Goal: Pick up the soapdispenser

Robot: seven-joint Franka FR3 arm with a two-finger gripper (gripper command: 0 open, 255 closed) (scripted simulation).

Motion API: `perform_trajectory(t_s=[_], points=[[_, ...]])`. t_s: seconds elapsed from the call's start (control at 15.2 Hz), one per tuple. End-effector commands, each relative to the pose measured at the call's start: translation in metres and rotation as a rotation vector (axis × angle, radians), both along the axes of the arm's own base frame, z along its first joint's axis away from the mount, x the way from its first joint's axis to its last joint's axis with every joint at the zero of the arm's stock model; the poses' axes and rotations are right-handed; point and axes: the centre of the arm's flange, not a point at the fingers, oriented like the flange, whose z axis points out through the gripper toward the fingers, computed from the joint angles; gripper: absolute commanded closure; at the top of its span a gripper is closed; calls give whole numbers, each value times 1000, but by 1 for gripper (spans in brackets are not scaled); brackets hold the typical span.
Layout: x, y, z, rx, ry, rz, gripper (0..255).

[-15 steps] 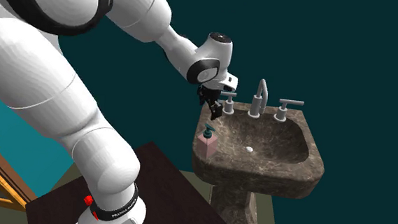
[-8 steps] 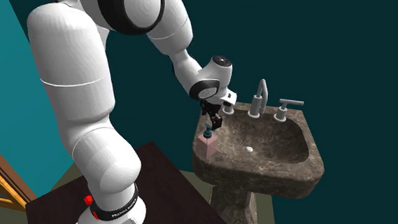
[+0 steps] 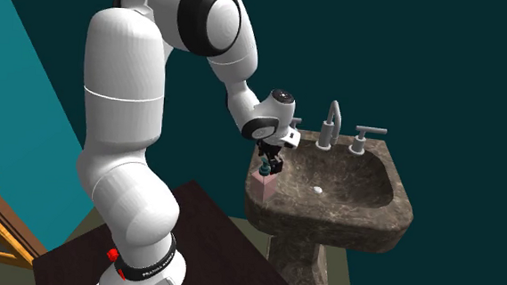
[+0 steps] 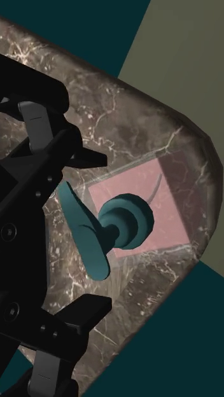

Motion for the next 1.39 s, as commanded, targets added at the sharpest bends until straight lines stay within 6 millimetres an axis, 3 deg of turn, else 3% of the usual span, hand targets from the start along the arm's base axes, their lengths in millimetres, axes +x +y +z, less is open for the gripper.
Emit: perform_trajectory(t_s=[0.0,0.2,0.26,0.86,1.32], points=[[0,2,-10,0,0,0,0],[0,2,-13,0,0,0,0],[0,2,-13,0,0,0,255],[0,2,-13,0,0,0,255],[0,2,23,0,0,0,255]])
